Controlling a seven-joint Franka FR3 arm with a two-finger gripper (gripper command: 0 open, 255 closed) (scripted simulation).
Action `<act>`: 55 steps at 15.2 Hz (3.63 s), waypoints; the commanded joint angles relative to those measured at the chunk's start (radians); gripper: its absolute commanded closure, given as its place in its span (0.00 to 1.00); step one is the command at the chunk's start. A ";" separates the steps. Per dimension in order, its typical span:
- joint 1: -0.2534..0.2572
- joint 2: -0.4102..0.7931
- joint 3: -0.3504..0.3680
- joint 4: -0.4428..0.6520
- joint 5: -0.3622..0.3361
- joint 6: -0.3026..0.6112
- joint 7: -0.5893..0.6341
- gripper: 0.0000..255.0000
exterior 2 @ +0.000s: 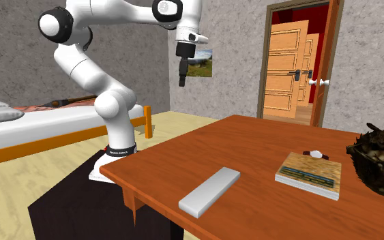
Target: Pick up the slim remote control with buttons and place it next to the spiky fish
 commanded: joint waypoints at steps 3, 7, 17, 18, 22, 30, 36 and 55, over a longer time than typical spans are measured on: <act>-0.006 -0.017 -0.045 -0.041 -0.043 0.030 -0.077 0.00; -0.020 -0.029 -0.141 -0.105 -0.133 0.100 -0.228 0.00; -0.044 0.091 -0.408 -0.152 -0.332 0.337 -0.600 0.00; -0.043 0.115 -0.436 -0.147 -0.346 0.365 -0.637 0.00; -0.023 0.228 -0.551 -0.111 -0.380 0.478 -0.788 0.00; 0.091 0.539 -0.798 0.033 -0.287 0.698 -1.147 0.00; 0.157 0.805 -0.918 0.150 -0.037 0.800 -1.457 0.00; 0.141 0.898 -0.905 0.122 0.067 0.883 -1.532 1.00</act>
